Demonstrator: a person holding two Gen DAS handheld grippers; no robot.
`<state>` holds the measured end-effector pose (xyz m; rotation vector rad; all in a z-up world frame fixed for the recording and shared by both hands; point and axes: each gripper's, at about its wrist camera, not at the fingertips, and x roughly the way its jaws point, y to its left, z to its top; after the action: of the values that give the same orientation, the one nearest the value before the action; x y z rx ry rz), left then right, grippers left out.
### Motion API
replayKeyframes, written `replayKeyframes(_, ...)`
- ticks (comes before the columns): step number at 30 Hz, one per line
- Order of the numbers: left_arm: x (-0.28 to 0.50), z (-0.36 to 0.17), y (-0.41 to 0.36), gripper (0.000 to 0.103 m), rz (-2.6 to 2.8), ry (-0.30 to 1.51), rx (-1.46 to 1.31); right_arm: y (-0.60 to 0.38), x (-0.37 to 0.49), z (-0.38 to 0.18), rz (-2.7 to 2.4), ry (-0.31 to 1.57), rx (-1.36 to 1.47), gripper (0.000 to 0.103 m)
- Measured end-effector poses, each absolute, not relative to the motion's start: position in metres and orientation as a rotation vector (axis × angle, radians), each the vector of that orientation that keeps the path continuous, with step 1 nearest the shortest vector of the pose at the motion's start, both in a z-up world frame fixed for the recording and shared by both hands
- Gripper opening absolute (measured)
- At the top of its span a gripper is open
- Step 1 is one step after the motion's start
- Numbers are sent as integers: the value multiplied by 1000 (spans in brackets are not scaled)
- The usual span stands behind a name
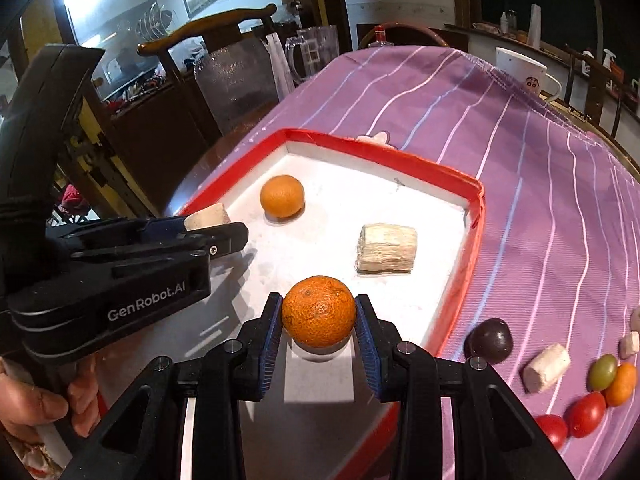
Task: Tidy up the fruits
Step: 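Carry both items into the tray and open both tools, then withdraw both tools from the tray toward the remaining fruits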
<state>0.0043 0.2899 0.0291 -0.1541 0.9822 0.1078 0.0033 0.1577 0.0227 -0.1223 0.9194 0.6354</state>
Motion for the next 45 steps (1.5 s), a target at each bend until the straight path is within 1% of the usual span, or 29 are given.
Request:
replayKeyframes(1,4,28,292,35,108,985,-164,158,3,22,633,916,-122,40)
replayKeyframes(2,4,27,293,38,104,984,-175,159,3,22,634,911,-119,40)
replayKeyframes(3,4,27,295,44,102,982,-184,159,2,21,640,909,-119,41)
replayKeyframes(5,2,29,298,51,106,974,-207,163,0,22,648,911,-134,41)
replayKeyframes(6,0,32,299,52,106,967,-219,164,-1,24,654,901,-141,43)
replayKeyframes(8,-6,38,301,54,101,949,-239,165,-6,29,661,877,-146,52)
replayKeyframes(9,-9,43,302,56,103,939,-246,164,-8,33,663,860,-149,58)
replayKeyframes(10,-16,49,303,57,111,921,-253,164,-10,36,665,849,-149,61)
replayKeyframes(13,-35,65,302,61,127,867,-263,154,-18,50,646,815,-134,61)
replayKeyframes(15,-55,75,296,68,132,822,-277,140,-26,60,628,793,-102,61)
replayKeyframes(17,-75,83,287,70,118,787,-291,115,-40,71,617,770,-49,61)
replayKeyframes(23,-118,85,241,72,55,731,-345,29,-79,76,498,723,23,61)
replayKeyframes(28,-123,71,199,72,7,788,-316,-73,-92,68,349,744,221,61)
replayKeyframes(32,-126,72,170,72,-5,797,-289,-130,-101,74,247,703,311,61)
replayKeyframes(36,-128,76,141,72,-29,801,-228,-148,-110,76,244,691,331,62)
replayKeyframes(45,-128,71,91,72,-28,825,-66,-143,-113,64,296,707,309,62)
